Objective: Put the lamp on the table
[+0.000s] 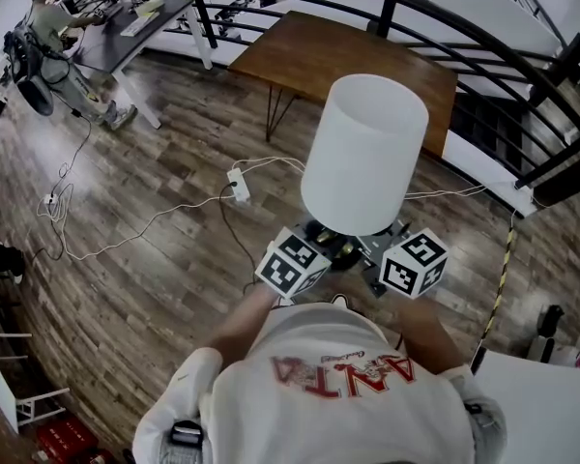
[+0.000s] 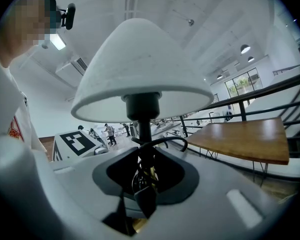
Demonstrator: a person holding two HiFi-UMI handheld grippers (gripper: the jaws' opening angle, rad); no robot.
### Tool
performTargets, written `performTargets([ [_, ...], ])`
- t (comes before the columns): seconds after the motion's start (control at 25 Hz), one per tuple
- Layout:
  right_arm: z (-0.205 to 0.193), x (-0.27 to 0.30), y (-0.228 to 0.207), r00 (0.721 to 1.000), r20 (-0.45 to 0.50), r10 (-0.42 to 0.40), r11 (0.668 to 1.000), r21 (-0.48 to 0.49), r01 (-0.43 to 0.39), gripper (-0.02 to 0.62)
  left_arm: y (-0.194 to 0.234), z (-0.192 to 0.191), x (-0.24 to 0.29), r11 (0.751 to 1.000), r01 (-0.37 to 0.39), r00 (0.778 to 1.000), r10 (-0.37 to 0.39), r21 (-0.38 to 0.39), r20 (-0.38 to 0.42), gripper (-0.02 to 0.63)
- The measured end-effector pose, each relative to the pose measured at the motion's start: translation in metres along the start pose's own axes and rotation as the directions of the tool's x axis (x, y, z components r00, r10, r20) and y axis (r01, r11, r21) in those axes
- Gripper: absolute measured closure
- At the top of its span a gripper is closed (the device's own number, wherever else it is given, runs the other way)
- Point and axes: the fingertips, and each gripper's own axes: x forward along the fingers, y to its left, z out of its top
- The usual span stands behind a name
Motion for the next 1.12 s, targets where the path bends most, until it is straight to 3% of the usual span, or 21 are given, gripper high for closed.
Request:
performTargets([
  [0.56, -0.018, 0.058, 0.039, 1.0, 0.012, -0.015, 1.0, 0.016, 0.015, 0.492, 0.041, -0.035, -0.051, 1.0, 0.01, 1.0, -0.01, 0.001, -0.005, 0.5],
  [0.84, -0.016, 0.078, 0.025, 1.0, -0.004, -0.014, 1.0, 0.018, 0.014, 0.494, 0.063, -0.034, -0.044, 1.0, 0.021, 1.0, -0.021, -0.012, -0.007, 0.5],
  [1.12, 0.001, 0.111, -0.008, 1.0, -0.011, 0.024, 1.0, 0.014, -0.024, 0.492, 0.107, -0.016, -0.026, 1.0, -0.013, 1.0, 0.013, -0.025, 0.001, 0.5],
])
